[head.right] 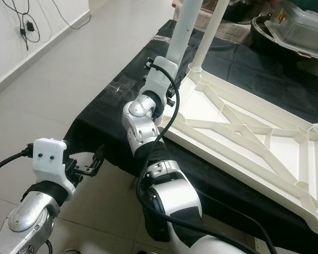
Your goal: Building children table
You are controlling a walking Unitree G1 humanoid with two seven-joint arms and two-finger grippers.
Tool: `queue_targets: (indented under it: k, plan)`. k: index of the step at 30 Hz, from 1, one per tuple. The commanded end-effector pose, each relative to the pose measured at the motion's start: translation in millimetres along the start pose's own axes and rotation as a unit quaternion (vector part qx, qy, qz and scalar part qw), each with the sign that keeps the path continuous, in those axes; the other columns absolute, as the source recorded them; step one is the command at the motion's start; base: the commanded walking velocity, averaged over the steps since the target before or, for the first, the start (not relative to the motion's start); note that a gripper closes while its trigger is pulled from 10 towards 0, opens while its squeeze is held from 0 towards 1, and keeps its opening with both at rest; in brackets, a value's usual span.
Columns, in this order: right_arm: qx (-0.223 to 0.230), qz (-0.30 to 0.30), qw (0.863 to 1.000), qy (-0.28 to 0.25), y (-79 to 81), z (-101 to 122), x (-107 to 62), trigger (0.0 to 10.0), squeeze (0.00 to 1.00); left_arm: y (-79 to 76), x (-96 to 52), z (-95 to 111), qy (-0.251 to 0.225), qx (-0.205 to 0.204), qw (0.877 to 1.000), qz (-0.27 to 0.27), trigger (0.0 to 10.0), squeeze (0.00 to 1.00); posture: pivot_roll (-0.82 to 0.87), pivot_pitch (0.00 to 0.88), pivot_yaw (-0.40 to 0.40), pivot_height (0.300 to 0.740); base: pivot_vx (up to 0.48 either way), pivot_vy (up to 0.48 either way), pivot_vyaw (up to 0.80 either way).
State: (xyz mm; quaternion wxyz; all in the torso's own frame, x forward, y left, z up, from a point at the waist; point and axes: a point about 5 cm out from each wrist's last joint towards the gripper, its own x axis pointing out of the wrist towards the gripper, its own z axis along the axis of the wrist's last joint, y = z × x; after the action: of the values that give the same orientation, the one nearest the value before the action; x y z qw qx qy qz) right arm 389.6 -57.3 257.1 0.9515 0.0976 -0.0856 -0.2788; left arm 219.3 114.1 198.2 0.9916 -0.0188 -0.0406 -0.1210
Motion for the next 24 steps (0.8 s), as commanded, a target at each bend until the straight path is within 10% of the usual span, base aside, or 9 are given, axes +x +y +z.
queue_targets:
  k: [1,24]
  plan:
    - [-0.070,-0.043,0.991,0.107,-22.9,-55.1,-6.0,10.0,0.00,-1.0,0.2,-3.5,0.006,-0.001,1.000,-0.004,10.0,0.00,0.24,0.209,-0.159,0.740,0.000,0.000,0.00]
    - [-0.063,-0.005,0.993,0.097,-10.9,-49.1,-13.8,10.0,0.00,-0.5,-0.2,-6.1,0.008,-0.002,1.000,-0.003,10.0,0.00,0.25,0.212,-0.158,0.740,0.000,0.000,0.00]
